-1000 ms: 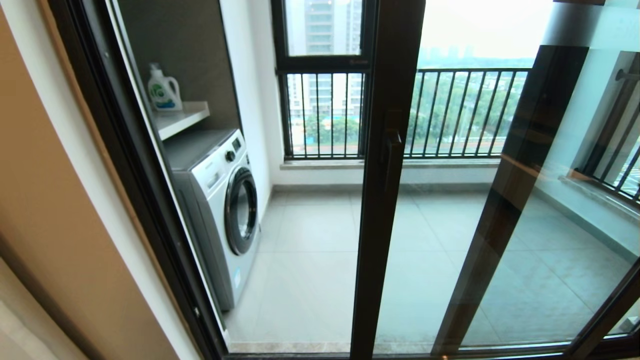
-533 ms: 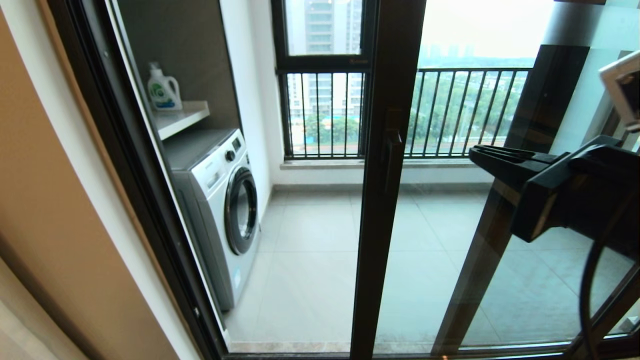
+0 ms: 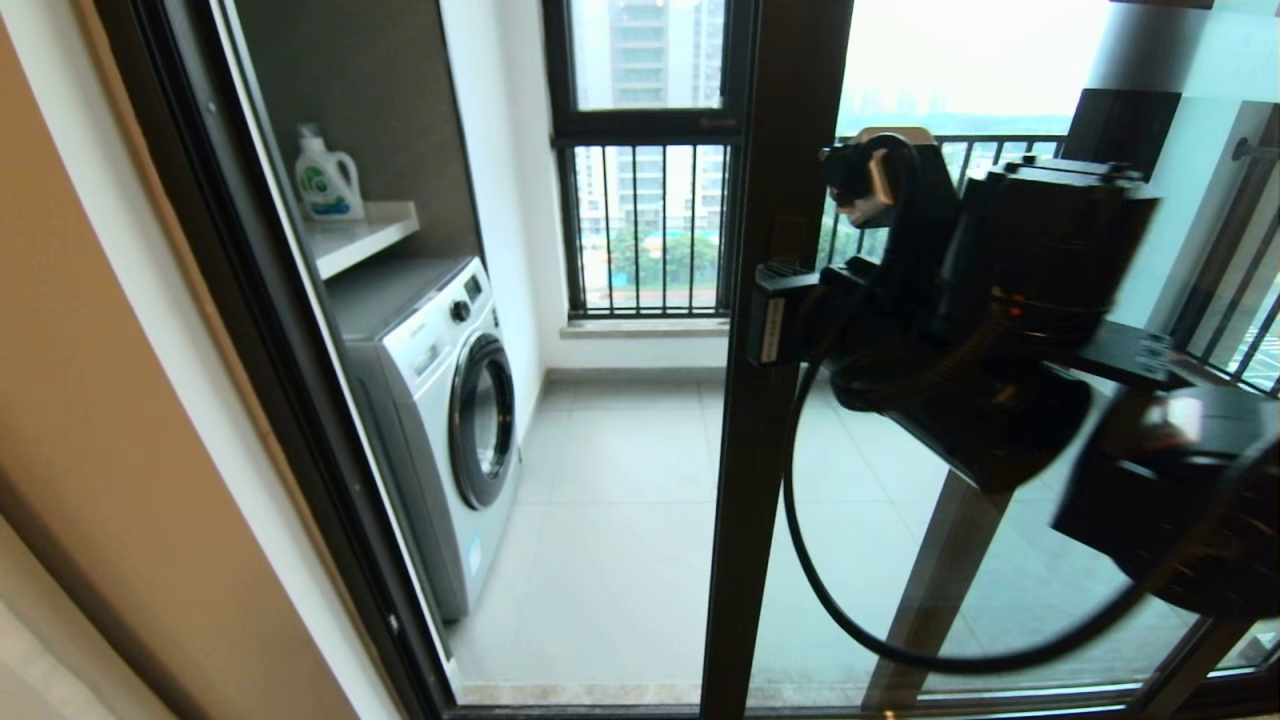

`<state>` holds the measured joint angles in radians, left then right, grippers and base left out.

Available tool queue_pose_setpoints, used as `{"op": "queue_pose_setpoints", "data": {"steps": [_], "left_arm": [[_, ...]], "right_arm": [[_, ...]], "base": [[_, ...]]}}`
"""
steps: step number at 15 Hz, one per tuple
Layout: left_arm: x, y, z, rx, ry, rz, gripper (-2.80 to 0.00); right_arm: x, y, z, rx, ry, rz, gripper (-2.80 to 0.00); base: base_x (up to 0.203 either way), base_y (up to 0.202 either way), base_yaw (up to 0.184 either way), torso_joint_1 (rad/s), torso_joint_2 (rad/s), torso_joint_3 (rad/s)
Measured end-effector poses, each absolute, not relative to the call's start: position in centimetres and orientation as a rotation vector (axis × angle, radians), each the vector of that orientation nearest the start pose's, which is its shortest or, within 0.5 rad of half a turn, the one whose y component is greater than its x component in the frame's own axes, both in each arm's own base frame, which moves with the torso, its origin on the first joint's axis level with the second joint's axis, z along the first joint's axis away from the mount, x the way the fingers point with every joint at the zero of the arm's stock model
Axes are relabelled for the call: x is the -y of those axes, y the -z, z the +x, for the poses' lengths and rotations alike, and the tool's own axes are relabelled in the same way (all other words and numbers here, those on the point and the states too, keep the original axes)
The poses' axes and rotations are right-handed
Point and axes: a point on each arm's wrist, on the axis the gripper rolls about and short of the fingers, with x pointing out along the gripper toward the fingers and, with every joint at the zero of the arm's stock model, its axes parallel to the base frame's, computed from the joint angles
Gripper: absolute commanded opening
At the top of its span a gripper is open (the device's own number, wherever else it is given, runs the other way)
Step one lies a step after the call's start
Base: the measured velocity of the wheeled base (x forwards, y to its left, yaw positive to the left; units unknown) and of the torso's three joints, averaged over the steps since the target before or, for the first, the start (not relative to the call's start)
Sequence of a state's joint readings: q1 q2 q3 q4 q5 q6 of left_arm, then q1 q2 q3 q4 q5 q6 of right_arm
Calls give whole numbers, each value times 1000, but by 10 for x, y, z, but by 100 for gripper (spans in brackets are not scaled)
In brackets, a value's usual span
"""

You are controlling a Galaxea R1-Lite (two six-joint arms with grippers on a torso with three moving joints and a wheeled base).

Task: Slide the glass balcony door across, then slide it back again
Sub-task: Open the slid door

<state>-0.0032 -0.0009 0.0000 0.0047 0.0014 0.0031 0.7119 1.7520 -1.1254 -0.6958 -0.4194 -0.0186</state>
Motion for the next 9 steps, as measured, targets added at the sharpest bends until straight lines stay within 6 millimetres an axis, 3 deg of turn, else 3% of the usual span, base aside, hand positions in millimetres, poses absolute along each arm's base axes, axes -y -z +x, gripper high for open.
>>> {"op": "queue_pose_setpoints", "data": {"steps": [3,4,9], "left_arm": [[0,-75,-23,-4,2,3,-280],[0,-75,-23,-4,2,3,-280],[0,-75,-23,-4,1,3,-280]], "right_arm": [[-217,-238,325,36,-189,37,-280],[-217,-230,334,19,-158,27,-280],[-219,-220,320,-68,-77,-35,-280]], "base": [[0,0,0,0,0,0],[0,0,0,0,0,0],[0,0,0,0,0,0]]}}
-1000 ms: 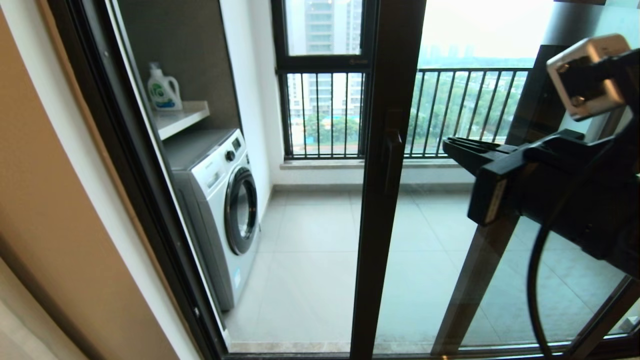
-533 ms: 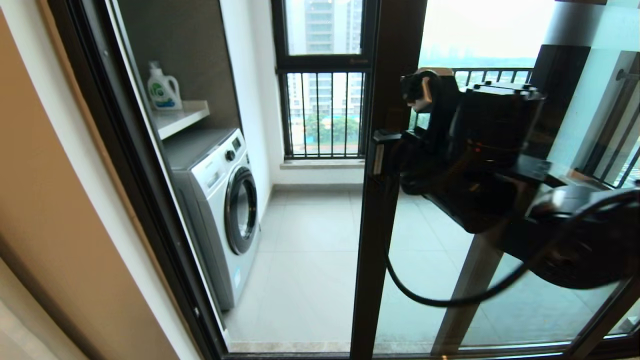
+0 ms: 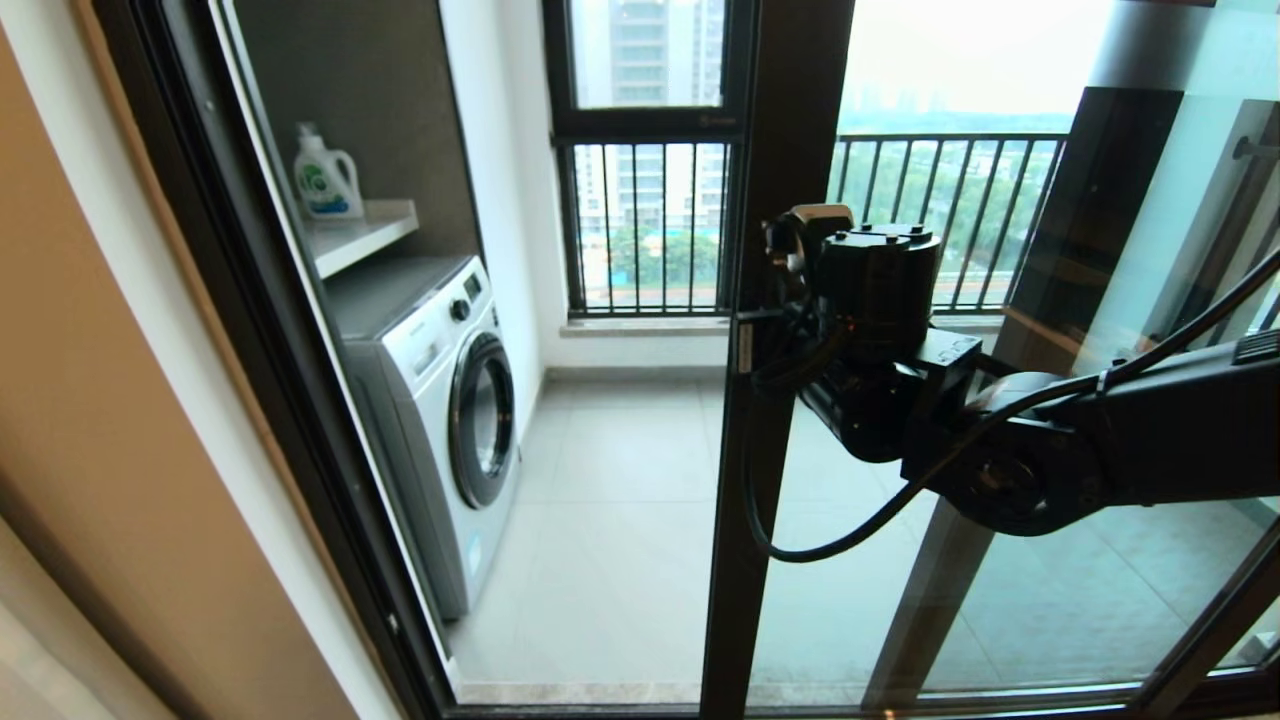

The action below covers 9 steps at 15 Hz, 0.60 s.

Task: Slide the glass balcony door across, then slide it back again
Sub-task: Open the slid door

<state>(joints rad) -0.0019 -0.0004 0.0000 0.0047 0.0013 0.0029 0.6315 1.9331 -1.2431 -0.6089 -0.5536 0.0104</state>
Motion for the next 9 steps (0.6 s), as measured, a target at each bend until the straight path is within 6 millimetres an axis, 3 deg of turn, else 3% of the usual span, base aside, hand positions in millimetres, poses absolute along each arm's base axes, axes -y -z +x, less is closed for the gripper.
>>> {"op": "queue_pose_setpoints", "data": {"steps": [3,9], "left_arm": [[0,-75,-23,-4,1,3,-280],[0,-75,-23,-4,3,3,-280]], "right_arm": [[-215,-217,323,-72,-61,-36,-280],[-192,-211,353,-48,19,-21,-280]], "base": [[0,0,0,0,0,0],[0,0,0,0,0,0]]}}
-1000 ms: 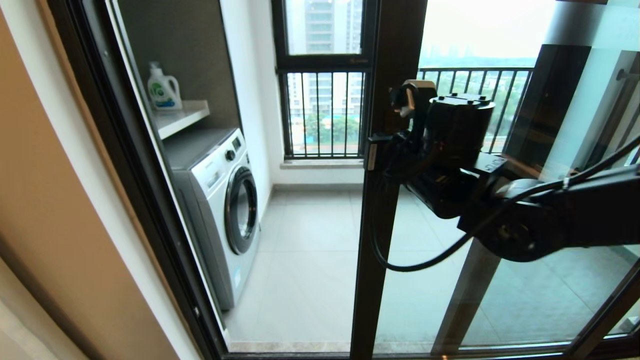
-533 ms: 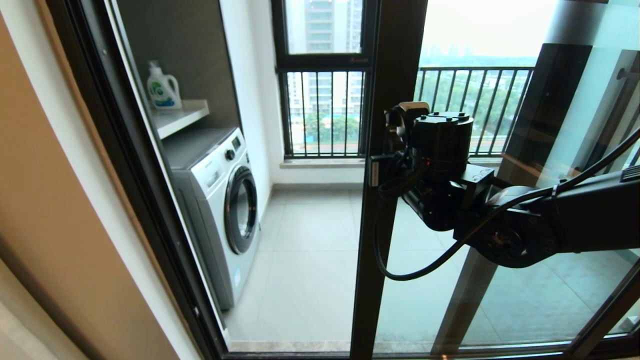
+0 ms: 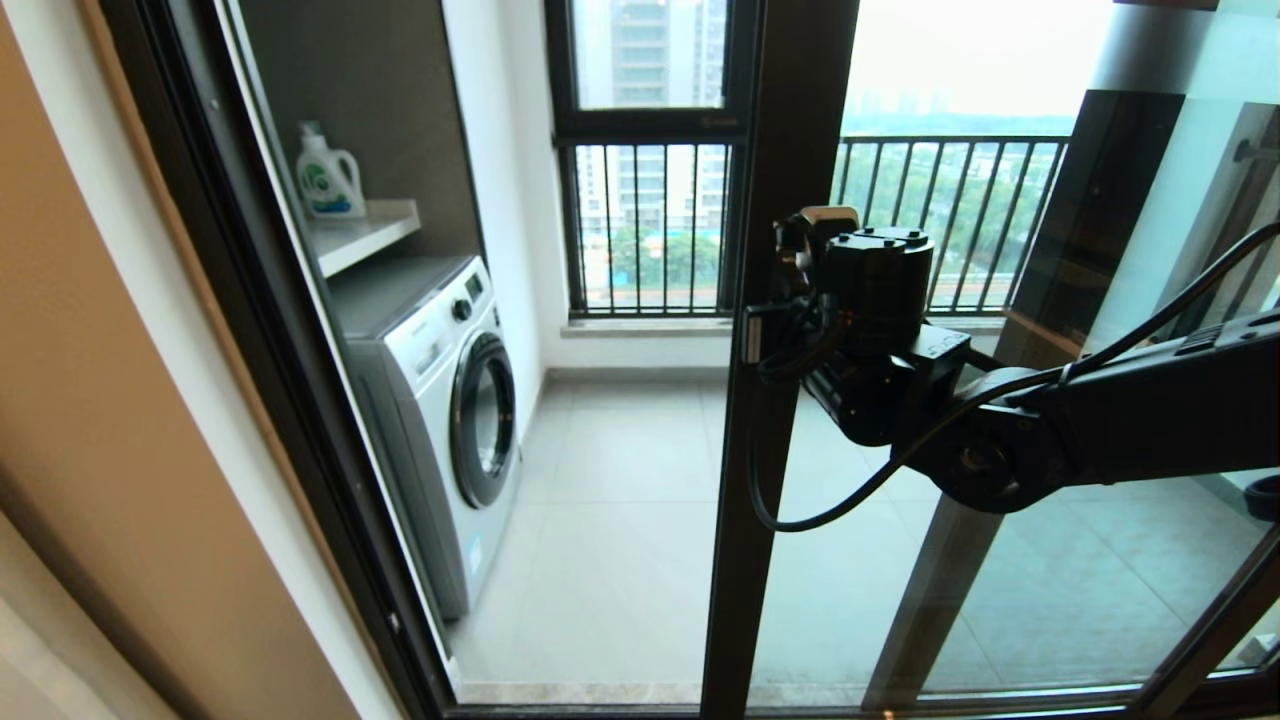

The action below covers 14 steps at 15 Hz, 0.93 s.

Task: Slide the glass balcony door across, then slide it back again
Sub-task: Open the slid door

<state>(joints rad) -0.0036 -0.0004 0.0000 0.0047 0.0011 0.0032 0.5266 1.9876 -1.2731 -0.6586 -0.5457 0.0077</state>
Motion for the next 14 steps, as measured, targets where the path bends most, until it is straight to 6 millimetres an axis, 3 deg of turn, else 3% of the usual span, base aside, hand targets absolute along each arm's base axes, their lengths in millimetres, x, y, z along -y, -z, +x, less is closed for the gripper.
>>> {"op": "queue_pose_setpoints", "data": {"steps": [9,14], "left_arm": [[0,-75,-23,-5,2,3,-280],[0,-75,-23,-5,2,3,-280]], "right_arm": [[-172,-204,369,-59,92,-29,-280],[-147,-210,371,-38,151,-30,-280]], "base": [[0,0,0,0,0,0],[0,0,0,0,0,0]]}}
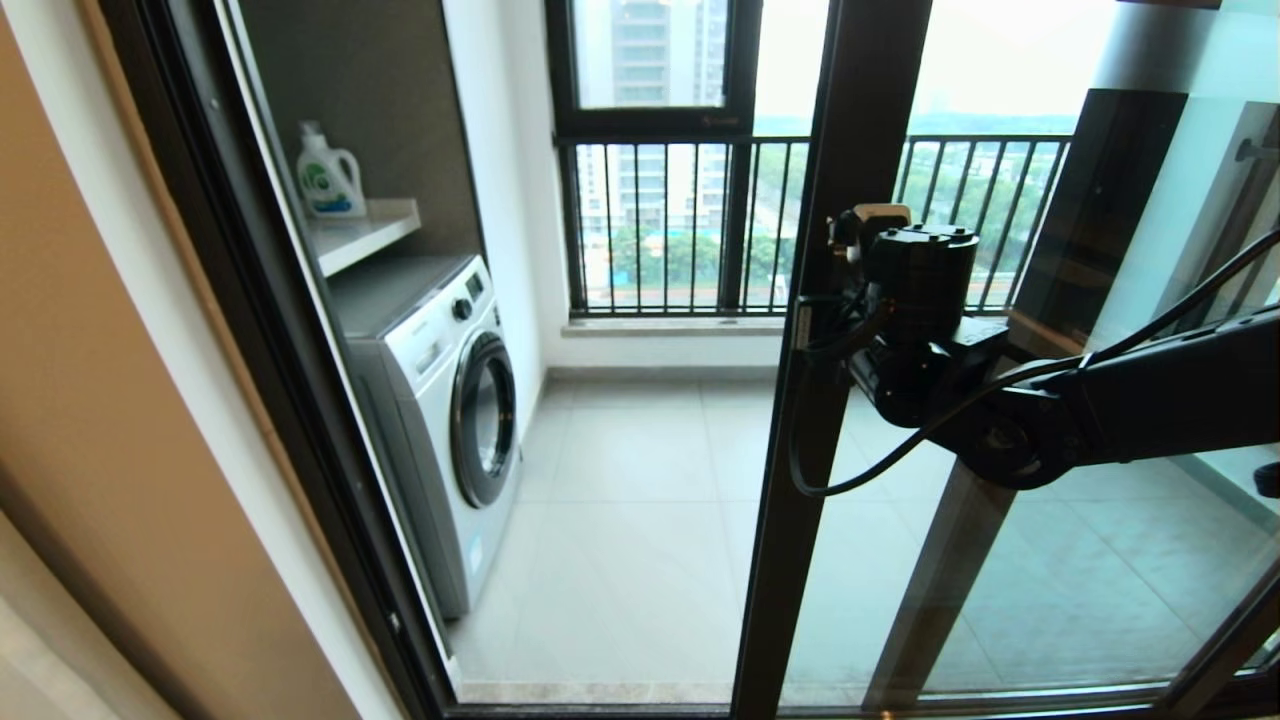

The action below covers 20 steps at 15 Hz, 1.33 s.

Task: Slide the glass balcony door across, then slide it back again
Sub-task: Open the slid door

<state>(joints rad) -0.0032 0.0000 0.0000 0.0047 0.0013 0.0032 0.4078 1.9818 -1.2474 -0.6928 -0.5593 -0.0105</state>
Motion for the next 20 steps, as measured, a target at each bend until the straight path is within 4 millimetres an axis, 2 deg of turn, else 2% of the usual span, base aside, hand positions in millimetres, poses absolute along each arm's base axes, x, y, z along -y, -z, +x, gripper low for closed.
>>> {"op": "queue_pose_setpoints", "data": {"steps": [5,9,12,16,18,20], "left_arm": [[0,-75,-23,-4,2,3,-280],[0,-75,-23,-4,2,3,-280],[0,-75,-23,-5,2,3,-280],[0,-75,-23,-5,2,3,-280],[0,-75,-23,-4,2,3,-280],[0,-75,-23,-4,2,3,-280]], "right_arm": [[-114,-221,361,-16,219,-24,-280],[-92,-223,346,-19,263,-26,-280],[-89,-227,337,-14,260,-25,-280],[-89,-232,334,2,246,-26,-280],[-87,-232,339,11,245,-25,-280],[-80,-232,352,19,264,-23,-280]], "base": [[0,0,0,0,0,0],[0,0,0,0,0,0],[0,0,0,0,0,0],[0,0,0,0,0,0],[0,0,0,0,0,0],[0,0,0,0,0,0]]}}
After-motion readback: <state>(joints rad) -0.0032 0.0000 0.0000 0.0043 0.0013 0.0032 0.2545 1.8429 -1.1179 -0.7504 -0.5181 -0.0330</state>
